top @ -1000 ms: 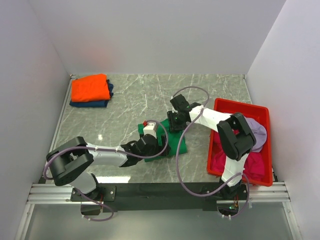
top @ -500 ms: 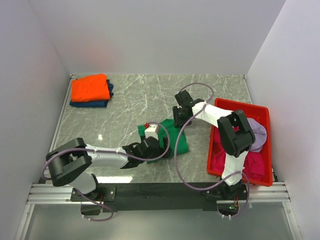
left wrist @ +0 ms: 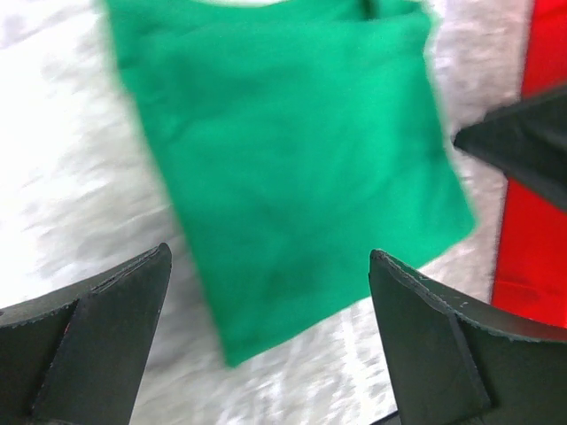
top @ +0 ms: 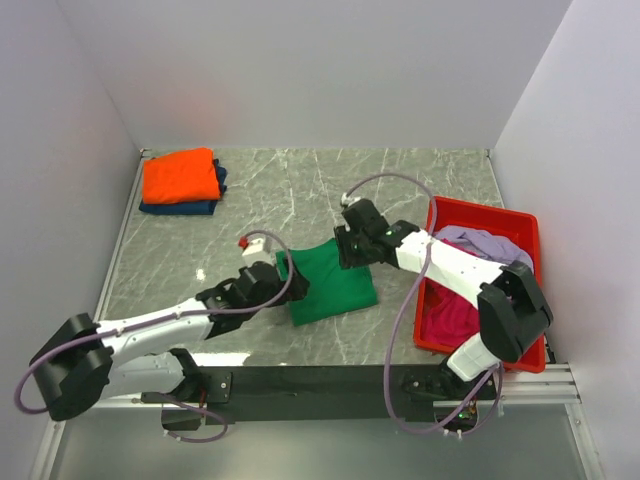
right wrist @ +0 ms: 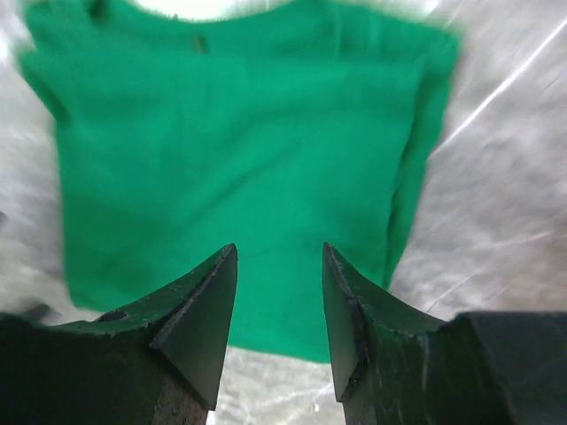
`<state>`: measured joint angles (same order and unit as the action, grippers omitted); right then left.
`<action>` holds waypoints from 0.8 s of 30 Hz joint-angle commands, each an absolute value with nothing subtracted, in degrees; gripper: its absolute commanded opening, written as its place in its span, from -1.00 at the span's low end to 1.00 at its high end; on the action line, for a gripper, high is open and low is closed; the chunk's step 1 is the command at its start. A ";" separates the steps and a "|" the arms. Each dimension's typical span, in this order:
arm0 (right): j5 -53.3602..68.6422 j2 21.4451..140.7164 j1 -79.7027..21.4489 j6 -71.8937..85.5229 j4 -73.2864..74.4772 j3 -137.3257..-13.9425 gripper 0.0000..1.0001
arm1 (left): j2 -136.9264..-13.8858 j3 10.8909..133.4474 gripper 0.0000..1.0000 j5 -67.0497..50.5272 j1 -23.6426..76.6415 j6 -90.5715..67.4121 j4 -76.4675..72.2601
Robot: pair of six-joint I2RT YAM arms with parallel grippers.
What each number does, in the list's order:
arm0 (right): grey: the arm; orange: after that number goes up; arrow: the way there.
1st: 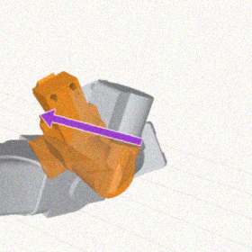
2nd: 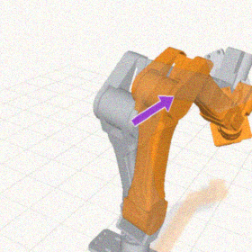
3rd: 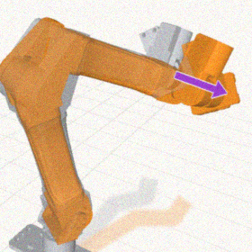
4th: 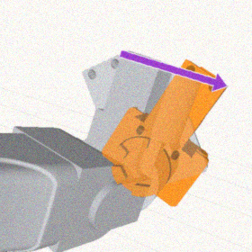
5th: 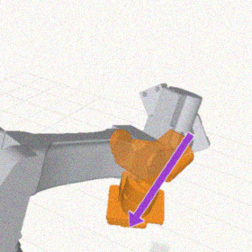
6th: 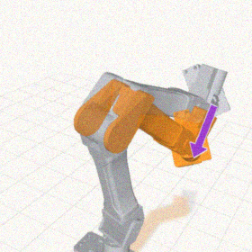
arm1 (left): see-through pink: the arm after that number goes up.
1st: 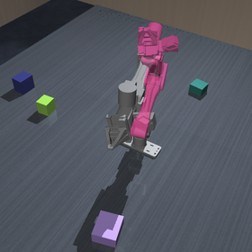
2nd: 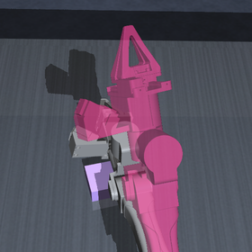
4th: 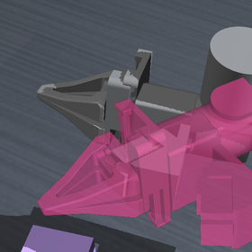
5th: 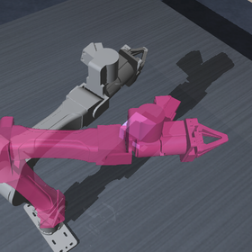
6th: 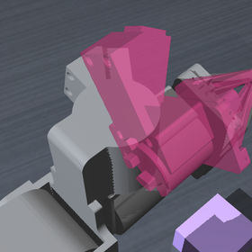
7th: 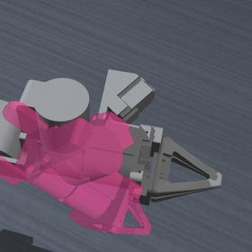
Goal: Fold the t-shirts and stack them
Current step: Fold the tshirt, then neatly place the folded tshirt to the corner
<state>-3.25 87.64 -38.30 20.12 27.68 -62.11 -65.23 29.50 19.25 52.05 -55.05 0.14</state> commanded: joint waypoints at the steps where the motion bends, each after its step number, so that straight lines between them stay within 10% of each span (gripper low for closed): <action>1: -1.32 89.81 -38.76 21.53 25.59 -58.54 0.01 | -60.93 24.79 0.99 13.98 49.93 -58.09 -2.19; 24: -0.35 98.17 -39.99 24.26 22.67 -54.14 0.00 | -79.18 13.01 0.99 -0.52 44.12 -65.92 -34.35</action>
<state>-1.69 97.08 -38.98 23.05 23.59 -56.53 -74.37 14.00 2.24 44.16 -65.06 -32.23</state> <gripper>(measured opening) 0.500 0.994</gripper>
